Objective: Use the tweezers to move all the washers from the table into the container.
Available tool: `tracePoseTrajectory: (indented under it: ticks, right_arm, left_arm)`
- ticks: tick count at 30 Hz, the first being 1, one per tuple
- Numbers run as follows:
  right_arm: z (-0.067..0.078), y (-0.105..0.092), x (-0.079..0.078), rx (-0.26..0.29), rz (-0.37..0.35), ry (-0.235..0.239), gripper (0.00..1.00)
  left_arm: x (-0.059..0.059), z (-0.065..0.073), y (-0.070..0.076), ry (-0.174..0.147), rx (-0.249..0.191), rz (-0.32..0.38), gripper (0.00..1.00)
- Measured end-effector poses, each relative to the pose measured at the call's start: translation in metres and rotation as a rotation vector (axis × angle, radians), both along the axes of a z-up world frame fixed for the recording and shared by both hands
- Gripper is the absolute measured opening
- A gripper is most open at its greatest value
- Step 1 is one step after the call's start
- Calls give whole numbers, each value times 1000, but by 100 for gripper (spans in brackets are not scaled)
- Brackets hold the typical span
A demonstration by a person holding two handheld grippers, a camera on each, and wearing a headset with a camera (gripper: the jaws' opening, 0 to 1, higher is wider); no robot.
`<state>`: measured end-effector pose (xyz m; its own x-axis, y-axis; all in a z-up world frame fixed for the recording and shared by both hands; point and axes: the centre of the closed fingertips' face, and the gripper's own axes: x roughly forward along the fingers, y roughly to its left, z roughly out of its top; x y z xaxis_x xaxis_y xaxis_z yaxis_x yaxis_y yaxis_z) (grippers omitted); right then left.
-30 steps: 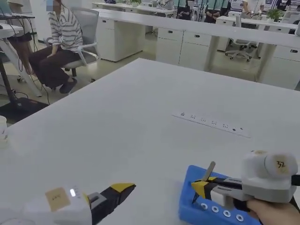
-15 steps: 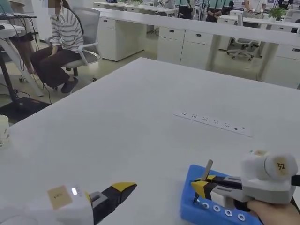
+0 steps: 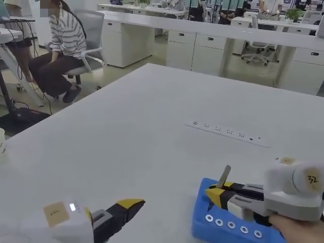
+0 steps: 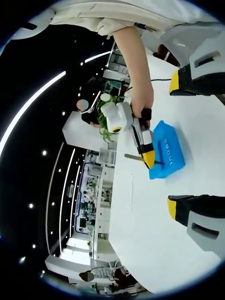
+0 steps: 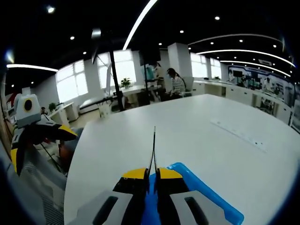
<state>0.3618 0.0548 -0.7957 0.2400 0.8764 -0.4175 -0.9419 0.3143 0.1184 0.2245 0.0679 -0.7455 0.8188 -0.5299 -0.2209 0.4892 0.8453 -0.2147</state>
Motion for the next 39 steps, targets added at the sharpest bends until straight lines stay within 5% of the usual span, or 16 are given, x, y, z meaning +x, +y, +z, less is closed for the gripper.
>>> tracePoseTrajectory:
  ticks: [8,14,29,39]
  right_arm:
    - [27,-4,-30,47,29,-16,4]
    - [32,-11,-47,44,53,-20,4]
    - [16,-28,-93,15,127,18,4]
    - [-5,-33,-136,-43,250,77,4]
  left_arm:
    - [-1,0,-1,7,-2,-10,88]
    - [-3,-1,-3,16,-7,-26,87]
    - [-14,-18,-15,85,68,-135,72]
    - [-22,-17,-24,131,5,-218,53]
